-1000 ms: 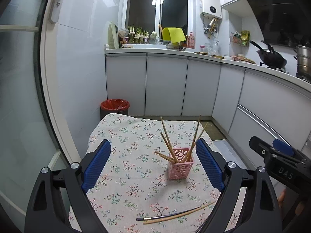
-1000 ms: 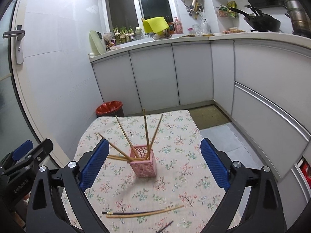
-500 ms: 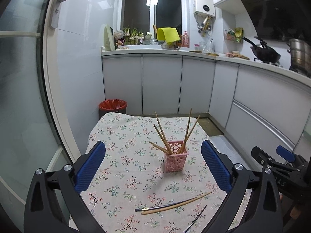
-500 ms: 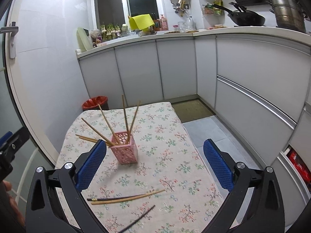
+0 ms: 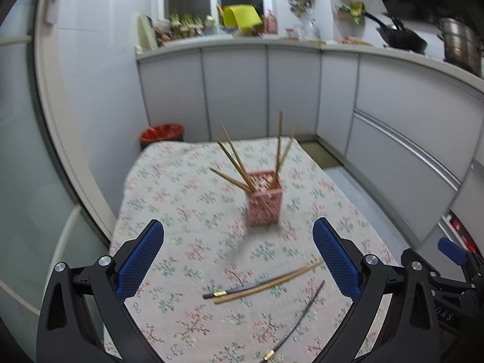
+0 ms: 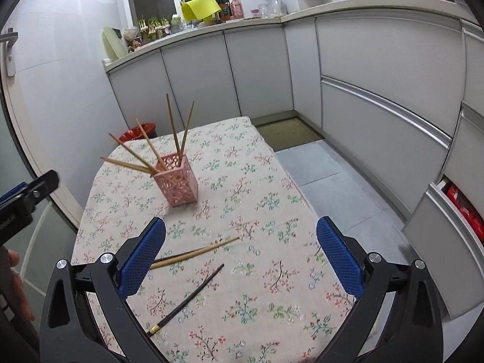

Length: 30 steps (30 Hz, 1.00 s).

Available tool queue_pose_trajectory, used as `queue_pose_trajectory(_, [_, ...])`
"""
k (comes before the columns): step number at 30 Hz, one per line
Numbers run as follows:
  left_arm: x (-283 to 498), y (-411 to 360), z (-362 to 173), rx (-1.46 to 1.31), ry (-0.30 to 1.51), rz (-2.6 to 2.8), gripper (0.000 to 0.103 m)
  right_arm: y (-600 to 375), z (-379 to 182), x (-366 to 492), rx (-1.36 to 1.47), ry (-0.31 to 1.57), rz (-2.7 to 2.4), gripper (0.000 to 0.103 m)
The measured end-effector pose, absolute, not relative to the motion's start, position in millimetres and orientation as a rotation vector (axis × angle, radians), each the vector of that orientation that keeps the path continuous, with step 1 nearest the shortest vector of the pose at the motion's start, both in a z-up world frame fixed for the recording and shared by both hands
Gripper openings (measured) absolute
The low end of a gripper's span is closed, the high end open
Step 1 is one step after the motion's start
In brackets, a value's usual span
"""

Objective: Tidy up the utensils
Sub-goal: 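Move both open grippers back toward the remaining chopsticks on the table, then close the left gripper on a wooden chopstick and lift it upright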

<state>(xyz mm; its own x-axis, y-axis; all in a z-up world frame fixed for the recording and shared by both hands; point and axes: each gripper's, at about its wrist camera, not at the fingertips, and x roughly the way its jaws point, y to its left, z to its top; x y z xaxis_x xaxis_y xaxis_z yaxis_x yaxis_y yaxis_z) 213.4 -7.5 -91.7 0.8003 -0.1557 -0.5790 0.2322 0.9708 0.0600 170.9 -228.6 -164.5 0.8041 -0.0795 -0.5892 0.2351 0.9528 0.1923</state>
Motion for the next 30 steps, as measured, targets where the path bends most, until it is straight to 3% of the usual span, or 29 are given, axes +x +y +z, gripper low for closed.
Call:
queue_pose_trajectory(11, [290.9,-63.5,-176.6,0.218,1.183,-0.574,0.096,-254.3,-225.4,159.5,0.395,0.838,-0.139,0.096])
queue_pose_trajectory(19, [309.3,-142.8,-223.3,0.544,1.254,-0.678,0.093,-265.6,-272.3,148.1,0.455,0.936,-0.093,0.096])
queue_pose_trajectory(22, [321.7,-168.7,-244.0,0.657,1.291,-0.698,0.076,-267.7,-272.1,149.5,0.466,0.920,-0.095,0.096])
queue_pose_trajectory(24, [330.1,-180.5,-257.3,0.676,1.361,-0.735,0.049,-269.8,-274.6,151.7,0.480,0.929,-0.090,0.096])
queue_pose_trajectory(25, [334.0,-184.9,-263.3,0.687,1.388,-0.739,0.043,-271.1,-276.4,152.4,0.488,0.935,-0.090,0.096])
queue_pose_trajectory(30, [351.6,-198.5,-281.9,0.752,1.436,-0.727,0.037,-274.2,-283.5,160.0,0.485,0.956,-0.095,0.096])
